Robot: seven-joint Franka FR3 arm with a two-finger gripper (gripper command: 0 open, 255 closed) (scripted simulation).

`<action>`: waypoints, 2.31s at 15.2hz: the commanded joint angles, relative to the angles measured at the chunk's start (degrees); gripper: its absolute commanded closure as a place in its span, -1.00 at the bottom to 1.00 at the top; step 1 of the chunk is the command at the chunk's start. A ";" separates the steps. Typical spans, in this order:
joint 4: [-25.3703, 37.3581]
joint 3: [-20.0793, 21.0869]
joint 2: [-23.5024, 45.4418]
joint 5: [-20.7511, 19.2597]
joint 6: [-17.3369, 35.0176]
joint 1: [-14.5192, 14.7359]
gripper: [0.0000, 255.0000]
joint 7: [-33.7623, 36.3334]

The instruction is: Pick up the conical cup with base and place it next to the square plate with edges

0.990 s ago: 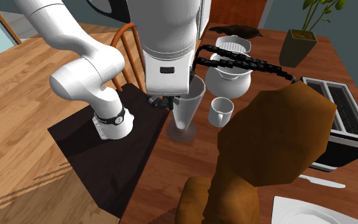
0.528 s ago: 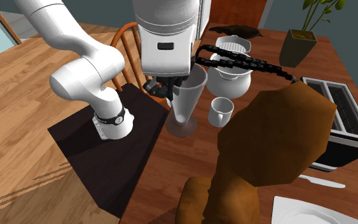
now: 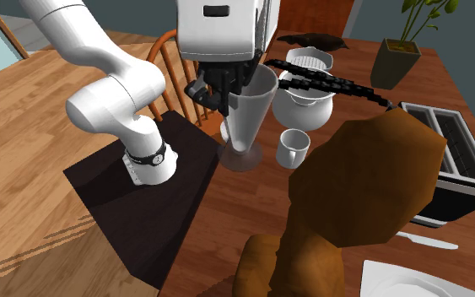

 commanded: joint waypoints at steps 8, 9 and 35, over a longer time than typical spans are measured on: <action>8.44 -0.30 1.90 0.08 -6.46 0.16 1.00 1.01; 9.44 -0.33 2.16 0.10 -7.18 0.18 1.00 1.13; 37.91 -7.80 42.30 0.60 2.16 -3.59 1.00 -12.37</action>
